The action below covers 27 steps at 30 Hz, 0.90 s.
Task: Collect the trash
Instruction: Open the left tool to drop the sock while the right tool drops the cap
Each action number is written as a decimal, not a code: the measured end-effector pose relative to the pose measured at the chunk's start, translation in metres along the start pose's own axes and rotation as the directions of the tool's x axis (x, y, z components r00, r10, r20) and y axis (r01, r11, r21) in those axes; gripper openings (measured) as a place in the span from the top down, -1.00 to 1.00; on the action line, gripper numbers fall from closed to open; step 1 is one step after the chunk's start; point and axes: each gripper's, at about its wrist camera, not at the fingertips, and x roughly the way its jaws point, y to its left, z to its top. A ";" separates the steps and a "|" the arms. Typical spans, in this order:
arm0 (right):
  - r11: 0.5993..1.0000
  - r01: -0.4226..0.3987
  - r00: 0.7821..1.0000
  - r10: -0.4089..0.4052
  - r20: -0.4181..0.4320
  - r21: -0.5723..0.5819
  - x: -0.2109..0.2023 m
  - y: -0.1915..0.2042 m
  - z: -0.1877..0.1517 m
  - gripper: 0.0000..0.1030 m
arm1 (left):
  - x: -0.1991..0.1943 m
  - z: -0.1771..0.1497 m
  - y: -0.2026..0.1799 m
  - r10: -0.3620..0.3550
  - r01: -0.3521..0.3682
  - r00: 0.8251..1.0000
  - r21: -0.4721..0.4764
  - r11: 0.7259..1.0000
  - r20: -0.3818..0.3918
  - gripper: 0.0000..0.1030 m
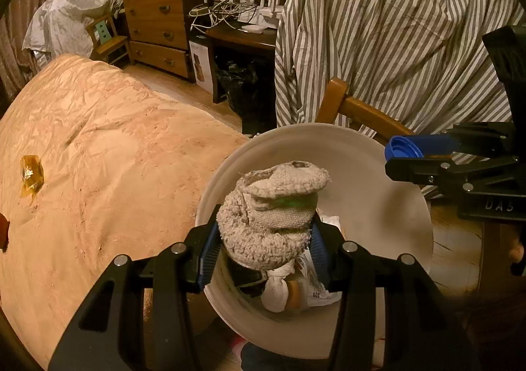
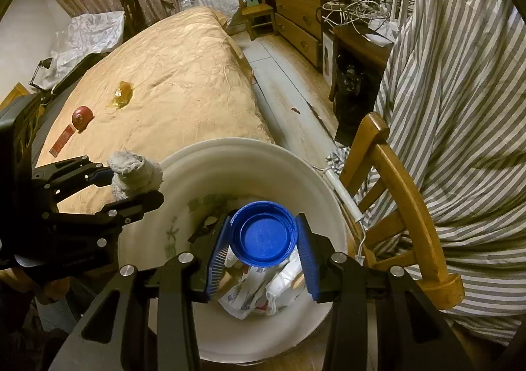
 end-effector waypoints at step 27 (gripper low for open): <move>0.999 -0.036 0.997 0.035 0.071 0.014 -0.012 0.005 -0.007 -0.36 | -0.011 -0.001 0.007 0.031 -0.030 0.999 -0.021 0.999 0.039 -0.64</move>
